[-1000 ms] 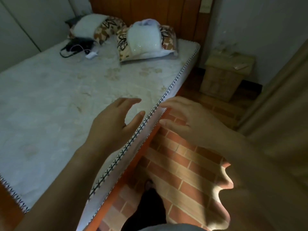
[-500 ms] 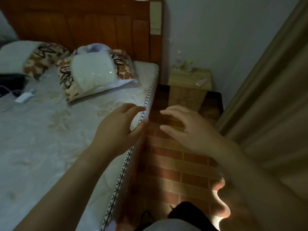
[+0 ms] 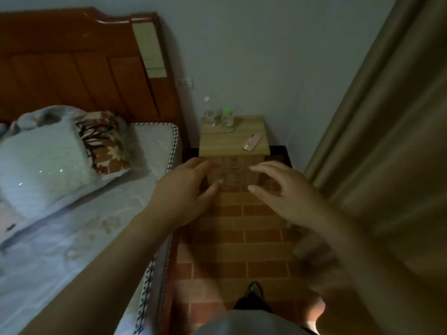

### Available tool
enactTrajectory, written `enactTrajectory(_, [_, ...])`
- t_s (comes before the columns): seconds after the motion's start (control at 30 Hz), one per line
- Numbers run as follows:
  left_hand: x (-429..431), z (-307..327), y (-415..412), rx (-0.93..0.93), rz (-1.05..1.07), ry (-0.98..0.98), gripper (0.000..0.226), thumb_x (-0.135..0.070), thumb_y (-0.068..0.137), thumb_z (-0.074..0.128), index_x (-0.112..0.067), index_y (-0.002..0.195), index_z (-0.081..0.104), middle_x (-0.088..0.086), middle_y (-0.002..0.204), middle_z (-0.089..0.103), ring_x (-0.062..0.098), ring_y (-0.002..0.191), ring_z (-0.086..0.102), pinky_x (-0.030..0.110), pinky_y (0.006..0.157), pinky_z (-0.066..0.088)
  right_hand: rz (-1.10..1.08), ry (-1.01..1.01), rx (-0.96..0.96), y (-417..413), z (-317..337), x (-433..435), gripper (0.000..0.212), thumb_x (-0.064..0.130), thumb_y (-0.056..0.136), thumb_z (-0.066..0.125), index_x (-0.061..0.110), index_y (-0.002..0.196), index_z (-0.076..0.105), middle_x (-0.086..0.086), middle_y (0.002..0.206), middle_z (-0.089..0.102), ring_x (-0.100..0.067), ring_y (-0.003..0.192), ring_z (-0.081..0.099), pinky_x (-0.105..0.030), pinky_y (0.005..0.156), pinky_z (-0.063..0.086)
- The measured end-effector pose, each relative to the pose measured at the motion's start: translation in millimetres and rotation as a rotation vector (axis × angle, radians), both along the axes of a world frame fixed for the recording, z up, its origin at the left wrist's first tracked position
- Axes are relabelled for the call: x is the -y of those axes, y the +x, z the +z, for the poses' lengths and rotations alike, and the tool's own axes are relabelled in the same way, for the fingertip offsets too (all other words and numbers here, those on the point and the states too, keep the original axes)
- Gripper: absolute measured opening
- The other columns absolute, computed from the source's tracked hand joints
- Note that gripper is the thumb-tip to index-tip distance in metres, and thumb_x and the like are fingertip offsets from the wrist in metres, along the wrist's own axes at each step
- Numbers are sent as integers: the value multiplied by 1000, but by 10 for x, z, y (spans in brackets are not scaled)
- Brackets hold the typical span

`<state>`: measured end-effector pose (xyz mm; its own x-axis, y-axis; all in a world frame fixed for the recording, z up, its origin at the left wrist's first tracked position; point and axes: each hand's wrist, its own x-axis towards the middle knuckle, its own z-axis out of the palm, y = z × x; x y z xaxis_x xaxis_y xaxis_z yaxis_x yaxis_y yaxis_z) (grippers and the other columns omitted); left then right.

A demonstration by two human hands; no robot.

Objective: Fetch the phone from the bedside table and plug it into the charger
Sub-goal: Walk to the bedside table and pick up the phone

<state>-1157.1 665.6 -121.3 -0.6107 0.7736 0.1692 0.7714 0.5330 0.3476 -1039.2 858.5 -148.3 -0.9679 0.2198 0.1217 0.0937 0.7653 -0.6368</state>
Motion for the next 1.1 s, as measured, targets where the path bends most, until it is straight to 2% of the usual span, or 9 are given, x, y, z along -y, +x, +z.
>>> enactTrajectory(0.07, [-367, -51, -316, 14, 5, -20, 44, -49, 88, 43, -26, 124, 50, 1, 125, 55, 12, 78, 55, 30, 69, 45, 5, 16, 24, -293, -63, -370, 48, 57, 86, 48, 35, 129, 46, 16, 132, 44, 5, 112, 38, -14, 86, 32])
enactTrajectory(0.13, [-685, -118, -606, 30, 5, -36, 45, -49, 87, 43, -25, 125, 50, 2, 126, 54, 18, 93, 58, 34, 74, 49, 17, 26, 50, -594, -129, -698, 48, 57, 86, 47, 35, 129, 46, 15, 133, 44, 7, 110, 36, -11, 84, 31])
enactTrajectory(0.2, [-921, -197, -877, 61, 5, -46, 46, -48, 87, 43, -24, 125, 50, 3, 127, 54, 20, 98, 57, 37, 77, 50, 28, 24, 79, -893, -202, -959, 47, 54, 87, 49, 32, 129, 47, 14, 133, 45, 7, 108, 36, -8, 80, 28])
enactTrajectory(0.33, [-1309, -361, -1469, 95, -6, -68, 46, -49, 87, 43, -24, 125, 50, 3, 126, 54, 20, 97, 57, 33, 74, 49, 31, 6, 133, -1484, -378, -1382, 48, 53, 87, 49, 31, 130, 46, 14, 135, 43, 2, 115, 39, -9, 81, 27])
enactTrajectory(0.43, [-1655, -497, -1984, 87, -12, -76, 43, -49, 88, 43, -27, 124, 49, 0, 128, 53, 19, 99, 57, 26, 69, 41, 35, 37, 145, -1924, -488, -1692, 50, 53, 88, 48, 28, 131, 46, 11, 137, 43, -2, 117, 39, -17, 86, 30])
enactTrajectory(0.6, [-2227, -656, -2771, 126, -54, -59, 40, -47, 88, 46, -30, 124, 48, -2, 129, 52, 19, 97, 57, 30, 74, 46, -10, 41, 120, -2586, -585, -2177, 48, 46, 89, 52, 21, 130, 50, 7, 133, 47, -7, 115, 43, -22, 87, 37])
enactTrajectory(0.77, [-2667, -833, -3307, 139, -13, -61, 40, -47, 88, 46, -30, 124, 48, -2, 129, 52, 11, 78, 53, 28, 73, 43, 13, 0, 113, -3170, -756, -2635, 45, 38, 87, 59, 17, 127, 53, 5, 130, 50, -10, 116, 45, -22, 90, 38])
enactTrajectory(0.9, [-2966, -1044, -3601, 166, 61, -67, 40, -45, 87, 47, -28, 124, 48, 0, 129, 51, 20, 105, 55, 32, 80, 46, 64, -5, 125, -3595, -995, -3083, 45, 36, 86, 60, 17, 126, 53, 3, 131, 49, -11, 120, 41, -23, 93, 32])
enactTrajectory(1.1, [-3429, -1556, -3827, 206, 253, -81, 42, -39, 89, 49, -23, 127, 47, 2, 130, 50, 22, 102, 56, 31, 78, 43, 228, 42, 189, -4257, -1642, -3795, 45, 32, 85, 63, 16, 126, 52, -3, 135, 47, -19, 122, 40, -29, 96, 32])
